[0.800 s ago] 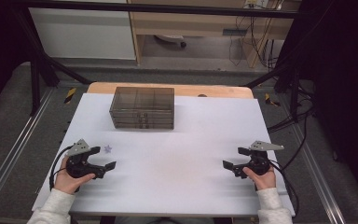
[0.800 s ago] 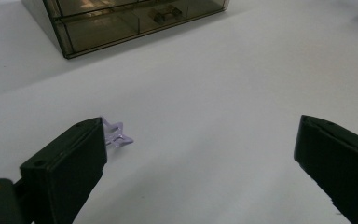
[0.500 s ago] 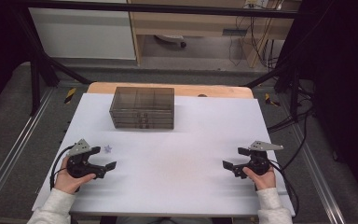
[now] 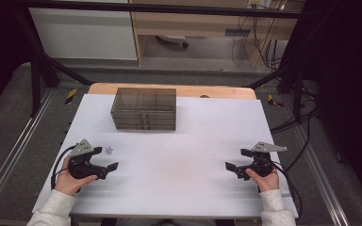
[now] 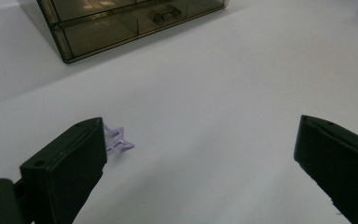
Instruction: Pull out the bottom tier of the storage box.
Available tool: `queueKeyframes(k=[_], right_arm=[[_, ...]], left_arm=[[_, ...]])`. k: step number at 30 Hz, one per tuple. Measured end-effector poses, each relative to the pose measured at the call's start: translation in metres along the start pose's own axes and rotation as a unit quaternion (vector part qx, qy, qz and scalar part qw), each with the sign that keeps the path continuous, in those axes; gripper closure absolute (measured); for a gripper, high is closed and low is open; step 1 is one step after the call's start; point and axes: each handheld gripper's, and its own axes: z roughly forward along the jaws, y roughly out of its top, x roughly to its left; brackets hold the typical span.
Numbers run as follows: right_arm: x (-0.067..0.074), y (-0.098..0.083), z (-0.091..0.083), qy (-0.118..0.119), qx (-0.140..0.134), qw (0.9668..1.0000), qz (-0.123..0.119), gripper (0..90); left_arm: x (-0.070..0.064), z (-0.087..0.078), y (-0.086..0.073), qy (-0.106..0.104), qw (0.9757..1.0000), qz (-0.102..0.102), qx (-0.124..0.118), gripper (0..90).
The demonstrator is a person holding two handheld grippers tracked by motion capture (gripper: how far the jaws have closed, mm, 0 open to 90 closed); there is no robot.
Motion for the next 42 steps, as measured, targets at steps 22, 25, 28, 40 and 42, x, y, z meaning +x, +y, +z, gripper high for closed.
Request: queueKeyframes(k=[22, 25, 28, 40, 42], right_arm=[[0.000, 0.000, 0.002, -0.003, 0.003, 1.0000, -0.002, 0.5], [0.000, -0.001, 0.002, -0.004, 0.005, 1.0000, -0.004, 0.5], [0.000, -0.001, 0.002, -0.004, 0.005, 1.0000, -0.005, 0.5], [0.001, -0.001, 0.003, -0.006, 0.007, 0.9999, -0.005, 0.5], [0.001, -0.001, 0.003, -0.007, 0.008, 0.9999, -0.005, 0.5]], left_arm=[[-0.005, 0.003, 0.011, 0.007, 0.9992, 0.037, 0.009, 2.7], [-0.006, 0.005, 0.012, 0.007, 0.9990, 0.043, 0.012, 2.7], [-0.006, 0.006, 0.014, 0.009, 0.9987, 0.048, 0.015, 2.7], [-0.011, 0.013, 0.023, 0.021, 0.9956, 0.085, 0.032, 2.7], [-0.012, 0.014, 0.024, 0.022, 0.9951, 0.090, 0.033, 2.7]])
